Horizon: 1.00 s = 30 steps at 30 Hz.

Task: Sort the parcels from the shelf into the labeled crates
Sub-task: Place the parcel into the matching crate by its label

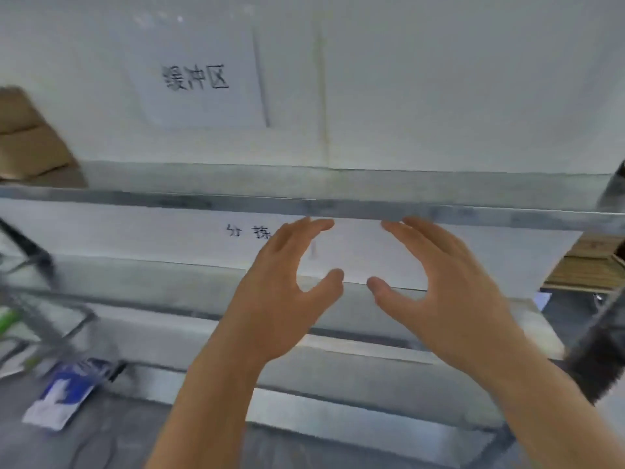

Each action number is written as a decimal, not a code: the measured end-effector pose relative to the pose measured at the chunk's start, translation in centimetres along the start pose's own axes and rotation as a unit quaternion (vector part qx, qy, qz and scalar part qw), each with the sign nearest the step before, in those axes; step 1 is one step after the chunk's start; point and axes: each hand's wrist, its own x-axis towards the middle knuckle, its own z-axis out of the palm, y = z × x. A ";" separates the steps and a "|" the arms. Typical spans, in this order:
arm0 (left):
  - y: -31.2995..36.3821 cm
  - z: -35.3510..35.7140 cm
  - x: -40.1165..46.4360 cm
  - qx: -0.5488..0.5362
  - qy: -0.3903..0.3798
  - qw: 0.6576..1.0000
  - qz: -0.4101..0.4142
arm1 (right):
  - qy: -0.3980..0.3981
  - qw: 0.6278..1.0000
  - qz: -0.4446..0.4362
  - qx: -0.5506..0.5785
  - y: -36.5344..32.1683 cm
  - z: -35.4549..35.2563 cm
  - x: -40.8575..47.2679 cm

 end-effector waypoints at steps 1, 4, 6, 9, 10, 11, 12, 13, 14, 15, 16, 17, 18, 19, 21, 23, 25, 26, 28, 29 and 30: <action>-1.9 -2.9 -1.1 0.014 0.021 1.000 -0.016 | -0.001 1.000 -0.022 0.013 -2.8 1.9 0.9; -8.1 -12.2 -5.1 0.055 0.075 0.993 -0.074 | -0.019 0.995 -0.082 0.061 -12.5 8.1 3.3; -11.9 -18.2 -8.0 0.082 0.119 0.984 -0.104 | -0.040 0.987 -0.126 0.092 -19.0 12.2 4.4; -16.8 -25.6 -11.8 0.117 0.172 0.967 -0.145 | -0.068 0.973 -0.188 0.118 -27.3 17.4 5.4; -18.1 -27.6 -12.7 0.123 0.182 0.963 -0.156 | -0.080 0.969 -0.200 0.124 -29.5 18.8 5.8; -19.4 -29.4 -13.4 0.128 0.192 0.959 -0.166 | -0.091 0.964 -0.211 0.131 -31.6 20.0 6.3; -20.6 -31.1 -13.9 0.132 0.202 0.954 -0.175 | -0.098 0.960 -0.222 0.137 -33.4 21.3 6.9; -21.7 -32.6 -14.2 0.137 0.212 0.950 -0.183 | -0.101 0.957 -0.232 0.143 -35.1 22.4 7.6; -22.9 -34.0 -14.4 0.139 0.221 0.946 -0.190 | -0.103 0.954 -0.240 0.147 -36.5 23.4 8.4; -24.1 -35.2 -14.4 0.138 0.229 0.943 -0.197 | -0.106 0.952 -0.245 0.151 -37.8 24.5 9.3; -25.4 -36.3 -14.2 0.133 0.235 0.941 -0.204 | -0.111 0.950 -0.248 0.154 -39.0 25.5 10.3; -26.7 -37.2 -13.9 0.130 0.239 0.939 -0.211 | -0.116 0.949 -0.249 0.157 -40.0 26.6 11.4; -28.0 -38.1 -13.5 0.130 0.242 0.937 -0.216 | -0.119 0.948 -0.250 0.159 -40.8 27.7 12.5; -29.3 -38.8 -12.9 0.131 0.243 0.935 -0.222 | -0.121 0.947 -0.252 0.161 -41.6 28.8 13.7; -31.8 -40.2 -11.3 0.133 0.245 0.931 -0.234 | -0.122 0.945 -0.254 0.170 -43.1 31.0 16.5; -34.2 -41.5 -9.2 0.139 0.245 0.929 -0.240 | -0.120 0.941 -0.259 0.182 -44.4 33.1 19.6; -36.2 -43.1 -7.0 0.142 0.248 0.926 -0.247 | -0.118 0.937 -0.265 0.196 -45.9 35.0 22.9; -37.3 -44.1 -5.6 0.142 0.249 0.924 -0.252 | -0.116 0.935 -0.264 0.205 -46.7 35.8 24.9; -39.3 -46.1 -2.9 0.148 0.251 0.921 -0.259 | -0.106 0.933 -0.268 0.217 -48.2 37.4 28.5; -40.2 -47.0 -1.6 0.152 0.254 0.919 -0.260 | -0.102 0.931 -0.271 0.221 -49.0 38.1 30.1; -41.1 -48.0 -0.4 0.156 0.261 0.918 -0.256 | -0.101 0.931 -0.272 0.223 -49.7 38.8 31.7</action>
